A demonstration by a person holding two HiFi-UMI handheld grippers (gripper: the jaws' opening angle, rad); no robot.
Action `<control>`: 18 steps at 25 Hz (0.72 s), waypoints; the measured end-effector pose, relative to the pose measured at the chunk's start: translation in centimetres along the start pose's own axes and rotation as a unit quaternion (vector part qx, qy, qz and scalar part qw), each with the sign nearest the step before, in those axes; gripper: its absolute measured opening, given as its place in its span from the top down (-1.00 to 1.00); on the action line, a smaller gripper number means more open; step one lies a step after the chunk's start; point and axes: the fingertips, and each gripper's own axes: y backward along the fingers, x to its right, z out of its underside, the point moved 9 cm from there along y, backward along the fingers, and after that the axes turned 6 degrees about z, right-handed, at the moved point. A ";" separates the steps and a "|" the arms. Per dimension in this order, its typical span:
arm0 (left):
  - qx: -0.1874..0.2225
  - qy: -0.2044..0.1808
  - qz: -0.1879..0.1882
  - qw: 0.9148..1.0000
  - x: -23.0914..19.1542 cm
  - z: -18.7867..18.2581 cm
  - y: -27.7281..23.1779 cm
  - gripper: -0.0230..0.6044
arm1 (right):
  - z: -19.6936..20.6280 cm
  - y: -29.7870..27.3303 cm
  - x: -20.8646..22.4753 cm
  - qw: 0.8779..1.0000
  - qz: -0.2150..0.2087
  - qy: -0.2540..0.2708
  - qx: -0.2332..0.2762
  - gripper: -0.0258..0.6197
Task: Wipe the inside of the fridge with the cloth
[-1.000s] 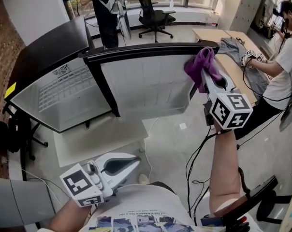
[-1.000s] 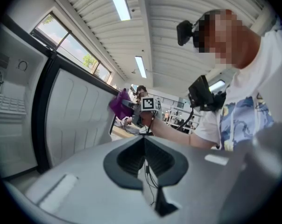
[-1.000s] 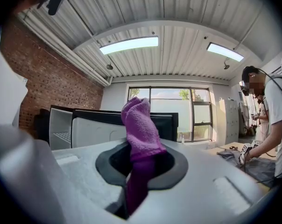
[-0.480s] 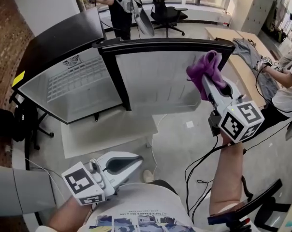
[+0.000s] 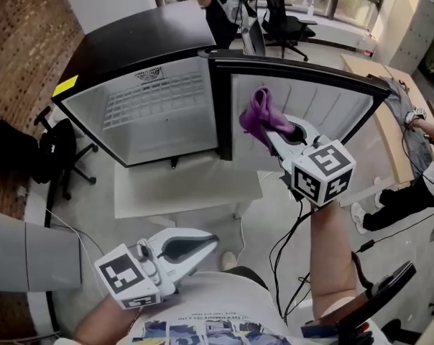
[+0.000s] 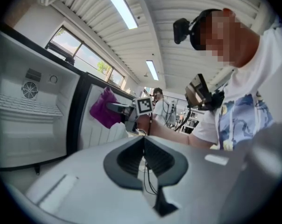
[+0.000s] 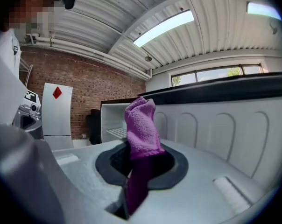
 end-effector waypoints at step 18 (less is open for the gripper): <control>0.012 0.001 -0.029 0.999 -0.5 0.0 0.9 0.90 | 2.6 -0.8 4.2 0.994 0.088 0.023 -0.060 0.76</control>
